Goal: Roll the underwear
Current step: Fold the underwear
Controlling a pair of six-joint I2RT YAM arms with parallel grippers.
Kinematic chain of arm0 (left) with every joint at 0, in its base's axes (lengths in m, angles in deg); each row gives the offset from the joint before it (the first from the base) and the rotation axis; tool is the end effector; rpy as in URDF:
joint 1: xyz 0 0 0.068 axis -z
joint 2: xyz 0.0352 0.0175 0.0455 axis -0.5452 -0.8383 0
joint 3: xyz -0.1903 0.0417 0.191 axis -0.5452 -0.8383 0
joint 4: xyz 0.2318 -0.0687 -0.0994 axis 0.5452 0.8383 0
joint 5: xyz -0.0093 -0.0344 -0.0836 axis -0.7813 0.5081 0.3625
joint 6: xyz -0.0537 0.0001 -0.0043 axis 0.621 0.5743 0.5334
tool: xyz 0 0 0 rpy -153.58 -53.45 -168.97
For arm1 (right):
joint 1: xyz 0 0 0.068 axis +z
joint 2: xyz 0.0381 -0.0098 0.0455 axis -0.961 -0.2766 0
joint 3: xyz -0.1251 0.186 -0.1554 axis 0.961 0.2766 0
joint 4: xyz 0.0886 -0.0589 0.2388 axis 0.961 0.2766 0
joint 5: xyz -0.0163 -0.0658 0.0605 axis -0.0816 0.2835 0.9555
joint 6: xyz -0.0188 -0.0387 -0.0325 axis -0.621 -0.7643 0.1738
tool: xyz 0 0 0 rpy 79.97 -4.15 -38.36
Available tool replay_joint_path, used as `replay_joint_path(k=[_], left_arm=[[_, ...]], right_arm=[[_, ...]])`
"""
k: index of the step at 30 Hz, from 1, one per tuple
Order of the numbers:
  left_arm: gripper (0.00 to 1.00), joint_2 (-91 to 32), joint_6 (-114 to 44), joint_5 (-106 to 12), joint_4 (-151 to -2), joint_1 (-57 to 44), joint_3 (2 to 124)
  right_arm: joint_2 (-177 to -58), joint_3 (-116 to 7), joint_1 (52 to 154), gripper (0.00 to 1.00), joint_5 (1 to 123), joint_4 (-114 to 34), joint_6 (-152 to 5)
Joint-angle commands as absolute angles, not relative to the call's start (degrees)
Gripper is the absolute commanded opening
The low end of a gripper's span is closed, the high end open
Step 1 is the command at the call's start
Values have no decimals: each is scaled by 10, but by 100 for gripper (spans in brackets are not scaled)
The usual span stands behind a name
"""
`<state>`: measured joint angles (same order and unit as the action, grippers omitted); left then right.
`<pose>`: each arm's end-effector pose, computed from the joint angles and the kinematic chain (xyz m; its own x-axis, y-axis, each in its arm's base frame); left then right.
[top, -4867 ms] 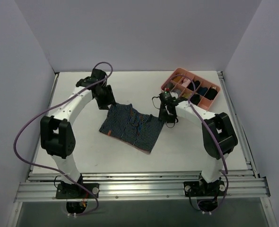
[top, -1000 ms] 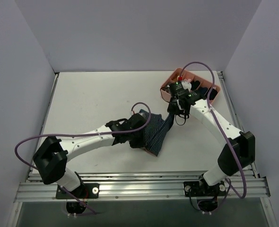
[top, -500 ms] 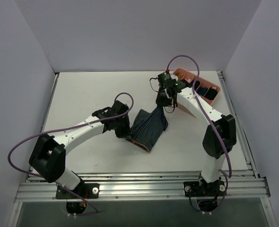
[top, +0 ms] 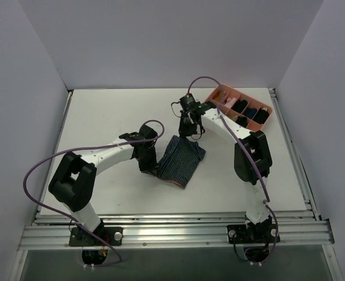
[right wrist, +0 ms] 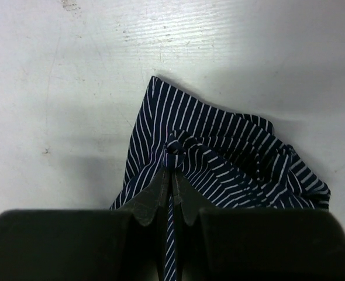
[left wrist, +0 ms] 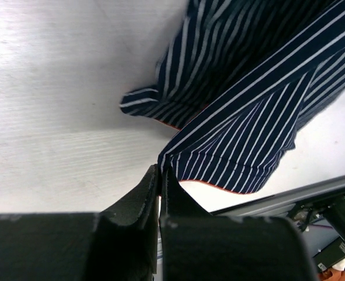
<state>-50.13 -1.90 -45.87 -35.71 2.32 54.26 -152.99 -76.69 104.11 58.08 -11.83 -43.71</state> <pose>0.2600 -0.1916 0.1900 -0.9810 -0.1518 -0.1210 -0.1042 0.9376 -0.3317 0.4006 0.2360 0.2461 -0.8343 0.2012 -0.5134 -0.0591 0.8930 0.4461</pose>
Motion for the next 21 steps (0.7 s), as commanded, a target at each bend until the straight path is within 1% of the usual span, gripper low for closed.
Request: replay_joint_path(k=[1, 9, 11, 15, 16, 17, 18, 19, 21], left_arm=[[7, -515, -33, -479, -341, 7, 572], [10, -545, -51, -505, -356, -16, 603], [15, -543, -53, -510, -356, -19, 606], [15, -546, -56, -516, -352, -36, 608], [18, -547, -57, -516, -352, -41, 608], [28, -548, -58, -516, -352, -44, 609], [31, -551, -59, -517, -350, -47, 611], [39, -552, -60, -517, -347, -55, 614], [42, -552, -60, -524, -335, -63, 623]], right_arm=[[-1559, -806, 1047, 0, 591, -119, -450], [-1620, -875, 1051, 0, 572, -95, -497], [-1626, -885, 1050, 0, 557, -84, -508], [-1623, -874, 1046, 0, 563, -90, -515], [-1622, -870, 1045, 2, 567, -101, -518], [-1621, -866, 1045, 8, 579, -107, -522], [-1618, -861, 1046, 12, 583, -111, -527], [-1618, -861, 1046, 19, 584, -110, -529], [-1611, -863, 1046, 23, 588, -103, -540]])
